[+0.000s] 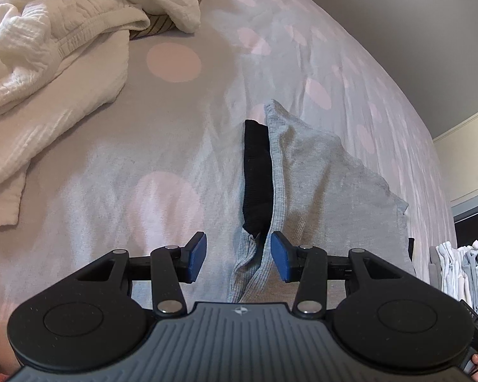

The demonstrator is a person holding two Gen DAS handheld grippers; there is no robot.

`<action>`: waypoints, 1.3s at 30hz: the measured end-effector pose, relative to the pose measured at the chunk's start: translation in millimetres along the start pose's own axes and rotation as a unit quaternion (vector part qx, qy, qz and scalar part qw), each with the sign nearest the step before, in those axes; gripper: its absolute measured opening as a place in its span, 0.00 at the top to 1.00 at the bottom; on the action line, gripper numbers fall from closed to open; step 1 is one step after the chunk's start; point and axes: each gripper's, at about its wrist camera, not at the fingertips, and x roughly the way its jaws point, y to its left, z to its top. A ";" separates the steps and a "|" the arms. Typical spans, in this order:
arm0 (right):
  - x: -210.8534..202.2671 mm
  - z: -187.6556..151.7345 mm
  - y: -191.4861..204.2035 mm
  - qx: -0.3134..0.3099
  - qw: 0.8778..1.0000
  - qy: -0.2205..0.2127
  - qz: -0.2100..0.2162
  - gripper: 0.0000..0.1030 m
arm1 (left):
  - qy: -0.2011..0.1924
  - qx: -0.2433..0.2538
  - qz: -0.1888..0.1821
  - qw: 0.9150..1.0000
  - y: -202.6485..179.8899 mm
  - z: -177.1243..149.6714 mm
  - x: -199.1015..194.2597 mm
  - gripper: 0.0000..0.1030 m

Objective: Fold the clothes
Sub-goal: 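Move both open grippers along the folded shirt to its black-sleeved side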

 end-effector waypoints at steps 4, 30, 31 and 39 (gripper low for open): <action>-11.9 0.5 11.1 -0.045 0.998 -0.043 -0.008 0.19 | 0.006 -0.001 -0.014 1.000 -0.3 0.8 4.5 0.60; 34.7 19.5 86.2 -0.225 0.974 -0.002 -0.007 0.16 | -0.137 0.140 0.045 0.980 -55.9 31.4 28.7 0.44; 36.7 20.9 85.2 -0.221 0.975 0.002 -0.005 0.16 | -0.130 0.142 0.044 0.980 -54.3 30.6 32.8 0.44; 60.3 36.0 73.0 -0.177 0.983 0.040 -0.006 0.16 | -0.104 0.130 0.001 0.986 -38.6 36.2 48.6 0.38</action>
